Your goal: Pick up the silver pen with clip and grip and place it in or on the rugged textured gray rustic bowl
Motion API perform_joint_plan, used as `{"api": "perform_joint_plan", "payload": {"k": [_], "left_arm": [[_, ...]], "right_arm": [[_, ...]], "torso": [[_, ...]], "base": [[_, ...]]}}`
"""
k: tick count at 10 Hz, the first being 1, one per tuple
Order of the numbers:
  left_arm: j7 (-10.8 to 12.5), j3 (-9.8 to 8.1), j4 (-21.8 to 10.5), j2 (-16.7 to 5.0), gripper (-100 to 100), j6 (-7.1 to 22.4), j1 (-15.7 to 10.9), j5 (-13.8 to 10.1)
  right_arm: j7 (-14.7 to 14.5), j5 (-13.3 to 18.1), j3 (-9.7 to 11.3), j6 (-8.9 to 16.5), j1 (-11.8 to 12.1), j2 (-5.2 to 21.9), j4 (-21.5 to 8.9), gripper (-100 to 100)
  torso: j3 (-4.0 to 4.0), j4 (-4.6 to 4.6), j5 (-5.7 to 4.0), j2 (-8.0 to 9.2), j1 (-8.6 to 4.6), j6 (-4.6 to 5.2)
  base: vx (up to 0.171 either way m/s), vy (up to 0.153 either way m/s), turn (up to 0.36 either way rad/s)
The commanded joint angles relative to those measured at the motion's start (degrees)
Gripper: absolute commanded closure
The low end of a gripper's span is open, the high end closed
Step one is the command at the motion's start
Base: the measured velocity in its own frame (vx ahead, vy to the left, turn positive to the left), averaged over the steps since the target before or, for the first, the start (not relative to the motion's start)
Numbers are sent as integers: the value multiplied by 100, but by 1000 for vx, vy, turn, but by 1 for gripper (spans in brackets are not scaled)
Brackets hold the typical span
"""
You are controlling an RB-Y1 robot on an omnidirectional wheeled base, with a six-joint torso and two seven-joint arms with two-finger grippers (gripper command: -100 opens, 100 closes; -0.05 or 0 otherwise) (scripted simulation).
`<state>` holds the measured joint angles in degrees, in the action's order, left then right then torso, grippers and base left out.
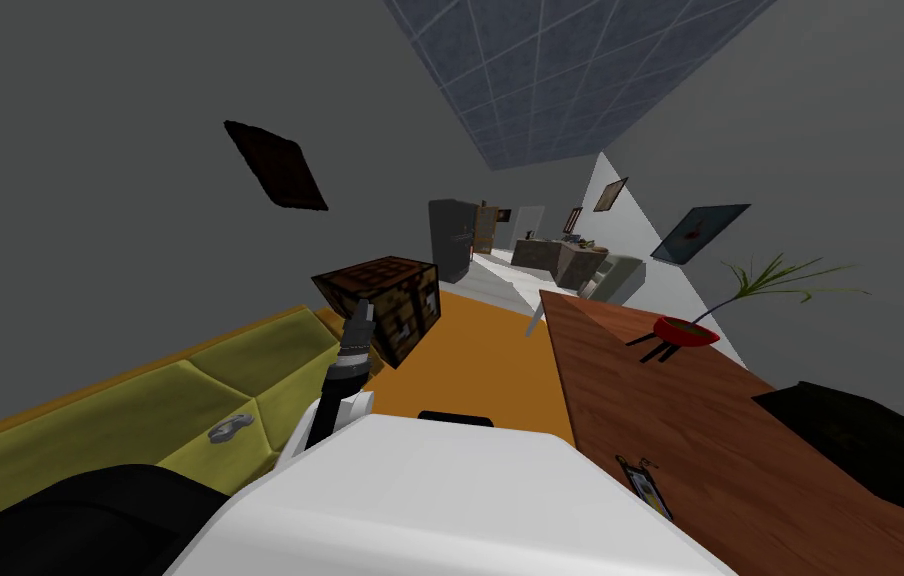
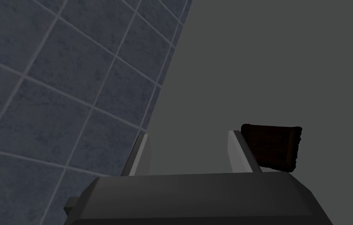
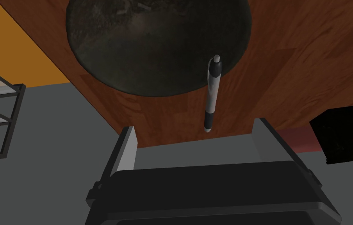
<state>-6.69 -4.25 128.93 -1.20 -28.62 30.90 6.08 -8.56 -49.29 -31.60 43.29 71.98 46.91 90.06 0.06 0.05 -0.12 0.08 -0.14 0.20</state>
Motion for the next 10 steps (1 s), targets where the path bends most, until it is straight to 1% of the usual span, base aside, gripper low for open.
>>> {"api": "perform_joint_plan", "payload": {"k": [1,2,3,4,5,6,7,8,10], "left_arm": [[0,0,0,0,0,0,0,0],[0,0,0,0,0,0,0,0],[0,0,0,0,0,0,0,0],[0,0,0,0,0,0,0,0],[0,0,0,0,0,0,0,0],[0,0,0,0,0,0,0,0],[0,0,0,0,0,0,0,0],[0,0,0,0,0,0,0,0],[0,0,0,0,0,0,0,0]], "right_arm": [[11,-132,-142,79,164,90,145,-100],[23,-194,-216,121,250,137,229,-100],[46,-317,-364,205,423,230,397,-100],[57,-378,-438,247,509,276,481,-100],[80,-501,-586,330,681,369,649,-100],[92,-563,-660,372,768,415,733,-100],[97,-480,-571,331,662,378,648,-100],[100,-488,-578,342,666,387,653,0],[100,-487,-578,341,666,386,652,0]], "torso": [[0,0,0,0,0,0],[0,0,0,0,1,0],[0,0,0,0,2,-1],[0,0,1,0,3,0],[0,0,0,0,3,0],[0,0,1,0,3,0],[0,0,-1,-1,2,-1],[0,0,-2,0,0,-1],[0,1,-2,0,-2,-1]], "base": [[-1,4,-50],[-1,5,-30],[-1,6,-50],[-1,6,-48],[-1,6,-50],[-1,6,-43],[0,0,0],[0,0,0],[0,0,0]]}}
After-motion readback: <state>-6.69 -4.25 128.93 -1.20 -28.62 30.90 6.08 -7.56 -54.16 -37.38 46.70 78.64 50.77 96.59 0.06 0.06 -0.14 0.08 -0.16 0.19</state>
